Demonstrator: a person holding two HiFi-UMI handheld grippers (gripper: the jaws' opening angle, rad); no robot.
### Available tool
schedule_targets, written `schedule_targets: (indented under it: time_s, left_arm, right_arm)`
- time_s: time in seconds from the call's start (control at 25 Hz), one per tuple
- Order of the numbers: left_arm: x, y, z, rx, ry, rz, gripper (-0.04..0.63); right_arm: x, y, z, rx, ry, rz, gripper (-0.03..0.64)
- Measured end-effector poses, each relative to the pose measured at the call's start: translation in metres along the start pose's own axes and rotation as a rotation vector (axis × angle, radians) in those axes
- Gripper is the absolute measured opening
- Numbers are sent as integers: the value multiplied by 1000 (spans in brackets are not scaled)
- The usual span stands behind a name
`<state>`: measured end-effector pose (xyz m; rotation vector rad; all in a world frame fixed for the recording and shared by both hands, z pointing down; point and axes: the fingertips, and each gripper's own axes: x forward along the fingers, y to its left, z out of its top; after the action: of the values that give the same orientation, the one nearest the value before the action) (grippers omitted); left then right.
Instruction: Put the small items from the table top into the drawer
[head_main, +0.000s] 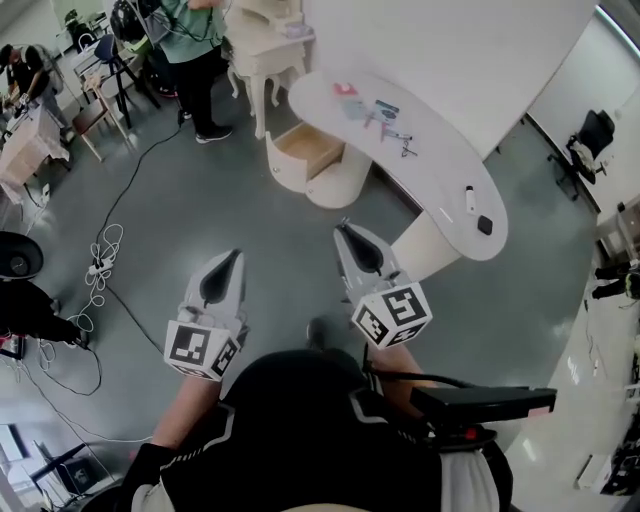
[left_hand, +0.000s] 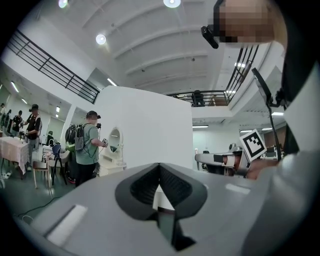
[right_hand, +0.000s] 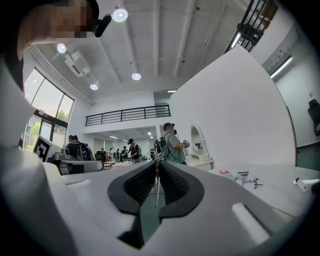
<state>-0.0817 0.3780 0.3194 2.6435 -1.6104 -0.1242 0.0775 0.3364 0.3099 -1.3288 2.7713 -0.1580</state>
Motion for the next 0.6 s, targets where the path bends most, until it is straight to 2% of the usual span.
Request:
schedule_targets:
  time_s: [0.28,0.6]
  left_arm:
    - [53,20,6,8,6,20,0]
    - [113,21,9,18,4,25,0]
  right_arm:
    - [46,-40,12,5,-7,36,31]
    - [74,-87,20,7,-15,67,29]
